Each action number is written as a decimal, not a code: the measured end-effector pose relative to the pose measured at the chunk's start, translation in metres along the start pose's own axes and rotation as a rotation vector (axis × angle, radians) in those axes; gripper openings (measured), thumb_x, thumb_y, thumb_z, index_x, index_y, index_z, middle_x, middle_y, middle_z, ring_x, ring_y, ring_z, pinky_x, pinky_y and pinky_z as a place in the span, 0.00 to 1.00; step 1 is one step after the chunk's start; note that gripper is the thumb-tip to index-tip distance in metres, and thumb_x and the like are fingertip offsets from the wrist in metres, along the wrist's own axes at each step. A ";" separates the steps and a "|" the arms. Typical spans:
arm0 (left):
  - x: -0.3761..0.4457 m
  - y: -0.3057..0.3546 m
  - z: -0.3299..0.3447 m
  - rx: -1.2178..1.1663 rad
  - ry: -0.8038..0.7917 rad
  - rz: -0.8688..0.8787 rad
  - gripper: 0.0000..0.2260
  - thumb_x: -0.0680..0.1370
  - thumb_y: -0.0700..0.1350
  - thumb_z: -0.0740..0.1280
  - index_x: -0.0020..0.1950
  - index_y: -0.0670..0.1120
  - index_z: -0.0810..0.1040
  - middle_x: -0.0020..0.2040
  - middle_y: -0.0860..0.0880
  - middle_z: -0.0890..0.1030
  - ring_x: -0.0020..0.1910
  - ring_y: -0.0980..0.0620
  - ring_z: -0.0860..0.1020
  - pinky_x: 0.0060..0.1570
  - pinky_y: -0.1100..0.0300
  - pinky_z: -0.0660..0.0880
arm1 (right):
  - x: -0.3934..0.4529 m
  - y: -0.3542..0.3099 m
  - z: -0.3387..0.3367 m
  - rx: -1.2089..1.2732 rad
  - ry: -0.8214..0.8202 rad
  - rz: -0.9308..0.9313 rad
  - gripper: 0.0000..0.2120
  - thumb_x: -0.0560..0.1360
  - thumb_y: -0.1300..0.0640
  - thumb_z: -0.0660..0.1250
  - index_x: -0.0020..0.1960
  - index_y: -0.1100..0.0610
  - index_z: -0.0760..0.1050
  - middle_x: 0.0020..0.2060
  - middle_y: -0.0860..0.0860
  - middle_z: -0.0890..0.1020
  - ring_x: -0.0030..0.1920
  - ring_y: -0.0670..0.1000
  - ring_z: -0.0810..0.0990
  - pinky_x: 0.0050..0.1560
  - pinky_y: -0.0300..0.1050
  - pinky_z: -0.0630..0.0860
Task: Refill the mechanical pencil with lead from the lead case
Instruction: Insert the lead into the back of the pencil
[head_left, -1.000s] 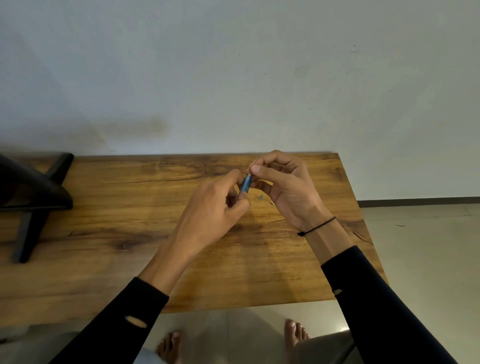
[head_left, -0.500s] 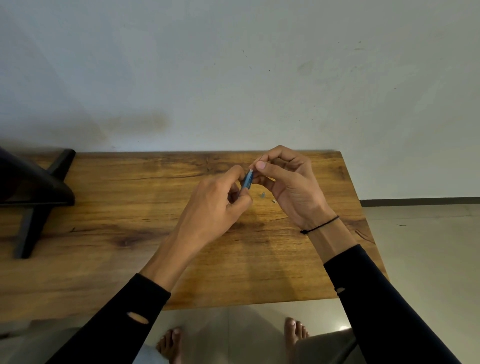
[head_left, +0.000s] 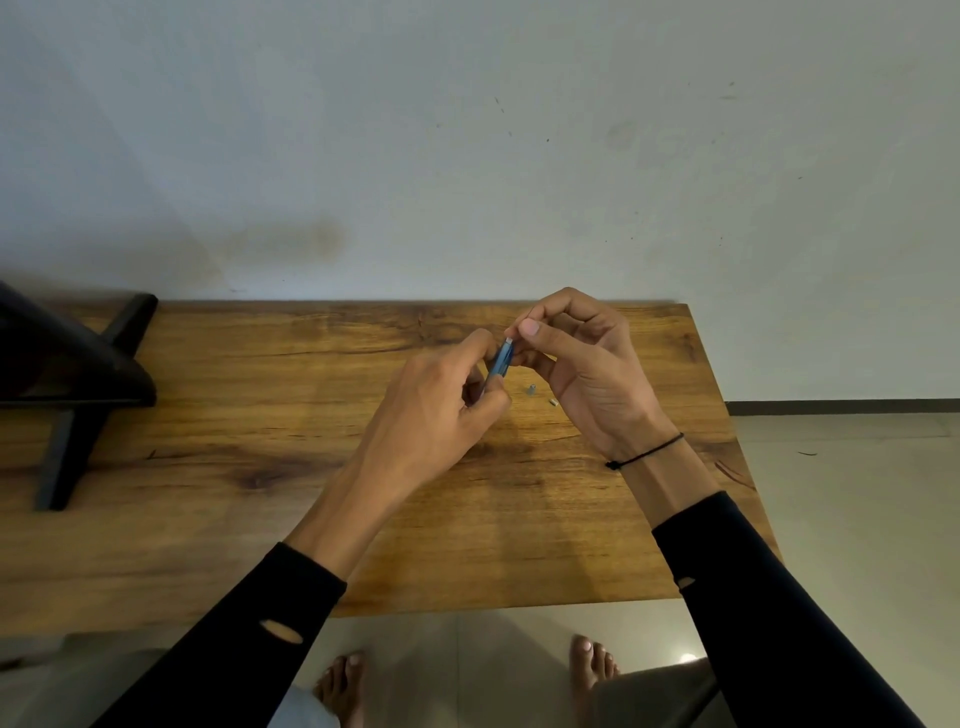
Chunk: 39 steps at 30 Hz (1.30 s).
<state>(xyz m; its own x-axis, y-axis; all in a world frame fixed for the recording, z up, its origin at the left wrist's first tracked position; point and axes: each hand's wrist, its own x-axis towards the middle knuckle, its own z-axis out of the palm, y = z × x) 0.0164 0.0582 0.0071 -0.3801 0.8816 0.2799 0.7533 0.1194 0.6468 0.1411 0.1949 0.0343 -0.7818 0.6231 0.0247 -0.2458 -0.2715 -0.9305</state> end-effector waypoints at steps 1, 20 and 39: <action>0.000 0.000 0.000 0.001 0.001 0.000 0.03 0.81 0.55 0.61 0.54 0.61 0.68 0.39 0.55 0.82 0.36 0.56 0.82 0.36 0.52 0.83 | 0.000 0.000 0.000 -0.002 -0.001 0.001 0.05 0.80 0.73 0.66 0.52 0.66 0.77 0.45 0.62 0.82 0.46 0.60 0.82 0.49 0.49 0.82; 0.000 -0.001 -0.002 0.003 0.015 0.010 0.04 0.81 0.51 0.63 0.51 0.59 0.69 0.35 0.53 0.81 0.34 0.54 0.81 0.32 0.55 0.78 | 0.002 0.005 -0.002 -0.057 -0.019 -0.018 0.06 0.78 0.74 0.69 0.50 0.66 0.79 0.46 0.63 0.82 0.48 0.62 0.83 0.54 0.56 0.82; 0.001 0.000 -0.006 -0.015 0.029 -0.015 0.02 0.83 0.53 0.63 0.53 0.56 0.73 0.38 0.54 0.82 0.35 0.53 0.82 0.37 0.49 0.81 | 0.006 0.002 -0.025 -0.418 0.101 -0.033 0.06 0.76 0.67 0.76 0.53 0.61 0.85 0.46 0.60 0.88 0.46 0.57 0.87 0.47 0.47 0.85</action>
<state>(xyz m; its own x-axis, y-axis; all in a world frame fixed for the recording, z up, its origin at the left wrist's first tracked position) 0.0127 0.0561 0.0112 -0.4067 0.8662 0.2903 0.7393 0.1254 0.6616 0.1499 0.2168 0.0239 -0.7120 0.7010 0.0401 0.0001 0.0573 -0.9984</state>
